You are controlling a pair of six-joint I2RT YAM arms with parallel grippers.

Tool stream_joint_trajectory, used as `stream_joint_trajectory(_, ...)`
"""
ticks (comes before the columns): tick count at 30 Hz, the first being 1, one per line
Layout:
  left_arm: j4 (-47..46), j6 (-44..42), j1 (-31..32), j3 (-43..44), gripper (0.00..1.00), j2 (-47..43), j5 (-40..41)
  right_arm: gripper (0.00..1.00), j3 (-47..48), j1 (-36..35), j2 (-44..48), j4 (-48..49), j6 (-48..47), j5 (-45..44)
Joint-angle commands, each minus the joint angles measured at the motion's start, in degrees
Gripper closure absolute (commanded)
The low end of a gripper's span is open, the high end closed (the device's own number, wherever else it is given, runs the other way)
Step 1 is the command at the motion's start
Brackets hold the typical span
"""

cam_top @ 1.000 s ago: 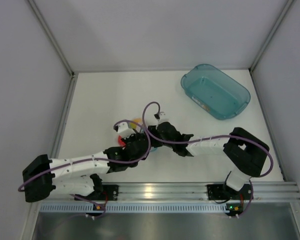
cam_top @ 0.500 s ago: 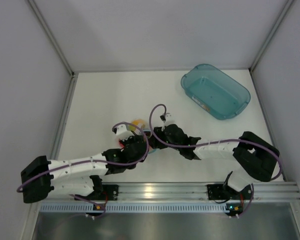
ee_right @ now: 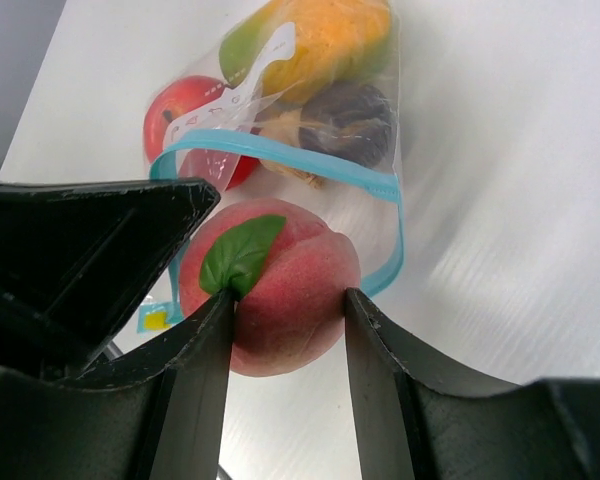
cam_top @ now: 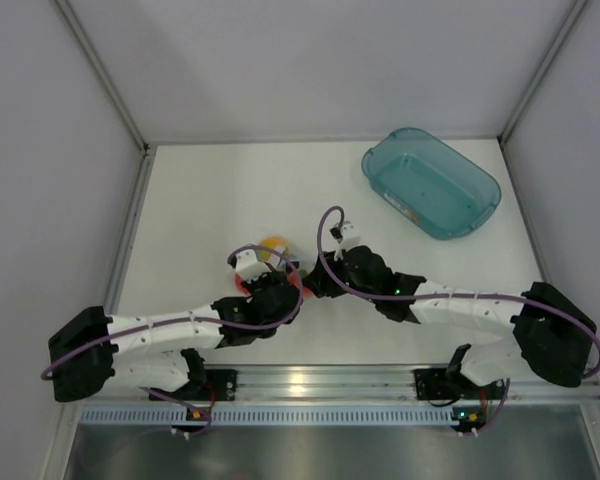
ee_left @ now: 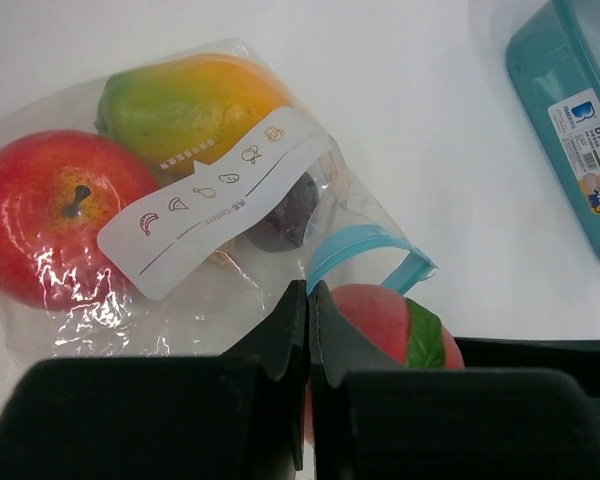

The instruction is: Open the zip-top bag and remove the fake food

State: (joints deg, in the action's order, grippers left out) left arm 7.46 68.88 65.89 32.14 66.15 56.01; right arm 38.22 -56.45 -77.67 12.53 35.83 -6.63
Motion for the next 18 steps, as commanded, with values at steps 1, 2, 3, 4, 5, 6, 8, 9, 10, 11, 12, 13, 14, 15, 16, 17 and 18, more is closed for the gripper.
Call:
stream_joint_trajectory(1, -0.87, 0.55, -0.50, 2.40, 1.00, -0.14, 1.74, 0.82, 0.37, 0.46, 4.98, -4.43, -2.09, -0.13)
stream_joint_trajectory(2, -0.87, 0.55, -0.41, 2.40, 1.00, -0.41, 1.91, 0.82, 0.45, 0.46, 6.03, -5.41, -2.35, -0.92)
stream_joint_trajectory(3, -0.79, 0.55, -0.41, 2.31, 1.00, -0.49, 1.91, 0.82, 0.72, 0.46, 6.30, -6.46, -2.61, -1.10)
stream_joint_trajectory(4, -0.78, 0.73, -0.41, 2.40, 1.00, -0.58, 2.09, 0.82, 1.24, 0.55, 6.65, -8.30, -2.96, -1.27)
stream_joint_trajectory(5, -0.78, 0.64, -0.41, 2.49, 1.00, -0.58, 2.09, 0.83, 1.33, 0.55, 7.44, -9.19, -3.31, -1.62)
stream_joint_trajectory(6, -0.78, 0.55, -0.41, 2.49, 1.00, -0.58, 2.09, 0.83, 1.25, 0.46, 8.05, -9.72, -3.58, -1.63)
stream_joint_trajectory(8, -0.61, 0.29, -0.50, 2.66, 1.00, -0.50, 2.00, 0.83, 0.90, 0.46, 10.50, -12.08, -3.84, -2.41)
stream_joint_trajectory(9, -0.43, 0.29, -0.50, 2.75, 1.00, -0.67, 2.00, 0.84, 0.98, 0.55, 11.56, -12.36, -3.93, -3.55)
stream_joint_trajectory(10, -0.43, 0.29, -0.50, 2.75, 1.00, -0.76, 2.00, 0.84, 1.16, 0.46, 12.62, -14.88, -4.19, -4.08)
stream_joint_trajectory(11, -0.52, 0.37, -0.58, 2.66, 1.00, -0.76, 1.83, 0.84, 1.85, 0.63, 14.89, -17.34, -4.72, -5.22)
stream_joint_trajectory(12, -0.43, 0.38, -0.58, 2.49, 1.00, -0.93, 1.65, 0.84, 2.30, 0.72, 16.05, -18.93, -5.07, -5.75)
stream_joint_trajectory(13, -0.43, 0.38, -0.59, 2.49, 1.00, -0.94, 1.56, 0.83, 3.43, 0.98, 17.10, -20.26, -5.25, -6.11)
stream_joint_trajectory(14, -0.43, 0.29, -0.59, 2.49, 1.00, -0.94, 1.21, 0.84, 4.05, 1.68, 18.85, -21.66, -6.03, -6.55)
stream_joint_trajectory(15, -0.52, 0.11, -0.59, 2.40, 1.00, -1.02, 1.03, 0.84, 4.67, 2.56, 19.57, -24.29, -6.47, -6.72)
stream_joint_trajectory(16, -0.43, 0.03, -0.59, 2.40, 1.00, -1.11, 0.86, 0.84, 5.80, 3.44, 20.36, -25.36, -7.00, -6.73)
stream_joint_trajectory(17, -0.43, 0.02, -0.59, 2.31, 1.00, -1.20, 0.51, 0.84, 6.43, 6.14, 21.41, -26.50, -8.14, -5.94)
stream_joint_trajectory(18, -0.43, -0.06, -0.59, 2.31, 1.00, -1.37, 0.42, 0.84, 7.04, 7.83, 21.68, -27.99, -8.84, -5.24)
